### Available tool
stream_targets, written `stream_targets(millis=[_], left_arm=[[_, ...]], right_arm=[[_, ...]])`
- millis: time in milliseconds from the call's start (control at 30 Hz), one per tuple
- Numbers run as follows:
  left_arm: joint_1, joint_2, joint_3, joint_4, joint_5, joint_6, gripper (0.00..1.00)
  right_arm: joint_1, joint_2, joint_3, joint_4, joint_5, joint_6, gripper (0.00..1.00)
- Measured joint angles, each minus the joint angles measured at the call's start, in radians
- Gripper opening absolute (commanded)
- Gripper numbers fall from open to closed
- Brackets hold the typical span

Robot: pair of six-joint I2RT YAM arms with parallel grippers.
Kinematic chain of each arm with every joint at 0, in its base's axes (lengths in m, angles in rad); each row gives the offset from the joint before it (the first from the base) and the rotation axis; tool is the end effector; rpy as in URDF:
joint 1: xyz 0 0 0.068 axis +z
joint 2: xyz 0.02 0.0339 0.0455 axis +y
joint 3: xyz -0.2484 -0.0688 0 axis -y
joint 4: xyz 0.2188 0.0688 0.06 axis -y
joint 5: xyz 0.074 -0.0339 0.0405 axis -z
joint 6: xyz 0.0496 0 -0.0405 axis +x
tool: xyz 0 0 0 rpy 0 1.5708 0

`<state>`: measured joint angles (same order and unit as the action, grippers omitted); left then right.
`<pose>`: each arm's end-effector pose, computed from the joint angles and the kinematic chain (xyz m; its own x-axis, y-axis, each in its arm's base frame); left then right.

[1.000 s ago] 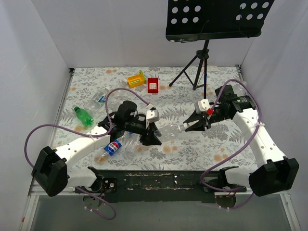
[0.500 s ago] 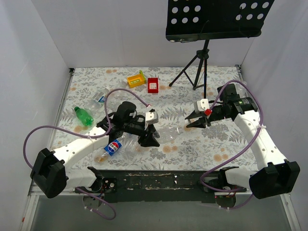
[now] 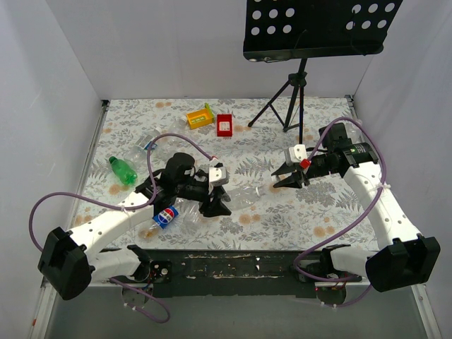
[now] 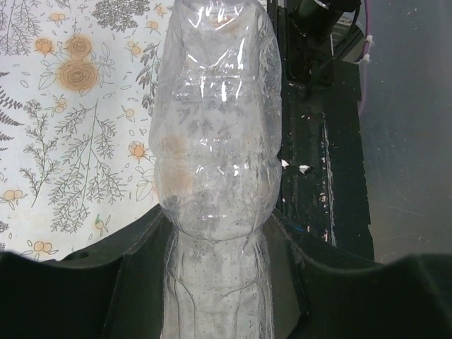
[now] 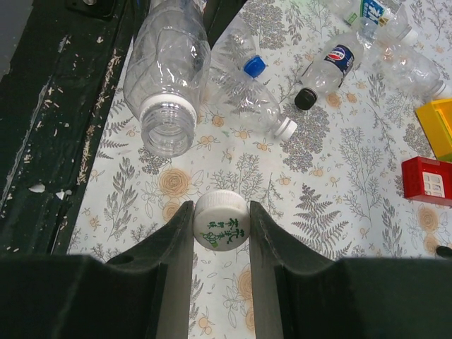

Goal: Unscrew the bottle caps
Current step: Unscrew the bottle cap from the plastic bottle, then place the bottle cap at the center of the board.

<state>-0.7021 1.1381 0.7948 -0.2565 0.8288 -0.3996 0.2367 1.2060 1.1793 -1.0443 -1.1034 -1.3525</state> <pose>0.1526 -0.1770 0.2612 -0.7475 0.2880 -0.5985 0.6623 0.2551 -0.7044 0.1820 0.0894 0.3151 0.3244 -0.3742 -0.8687 -0.9459 -0.1278 -0.2982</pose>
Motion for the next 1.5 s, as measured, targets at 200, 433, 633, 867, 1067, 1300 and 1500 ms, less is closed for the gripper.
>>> stream_targets(millis=[200, 433, 633, 867, 1067, 1300, 1500], left_arm=[[0.000, -0.002, -0.014, -0.004, -0.031, 0.002, 0.00], [0.000, -0.002, -0.019, -0.005, -0.047, 0.003, 0.00], [0.000, 0.008, -0.024, 0.003, -0.090, 0.002, 0.00], [0.000, 0.049, -0.030, 0.024, -0.129, 0.000, 0.00], [0.000, 0.064, -0.035, 0.034, -0.143, 0.000, 0.00], [0.000, 0.063, -0.048, 0.055, -0.163, 0.005, 0.00], [0.000, 0.051, -0.069, 0.049, -0.188, 0.011, 0.00]], right_arm=[[0.000, 0.000, 0.000, 0.000, -0.012, 0.014, 0.06], [0.000, -0.001, -0.035, 0.002, -0.025, 0.032, 0.13], [0.000, 0.001, -0.087, 0.049, -0.021, 0.090, 0.20], [0.000, 0.016, -0.137, 0.121, -0.015, 0.164, 0.23], [0.000, 0.038, -0.144, 0.153, -0.010, 0.193, 0.25], [0.000, 0.054, -0.143, 0.171, -0.003, 0.245, 0.37], [0.000, 0.063, -0.138, 0.188, 0.002, 0.313, 0.43]])
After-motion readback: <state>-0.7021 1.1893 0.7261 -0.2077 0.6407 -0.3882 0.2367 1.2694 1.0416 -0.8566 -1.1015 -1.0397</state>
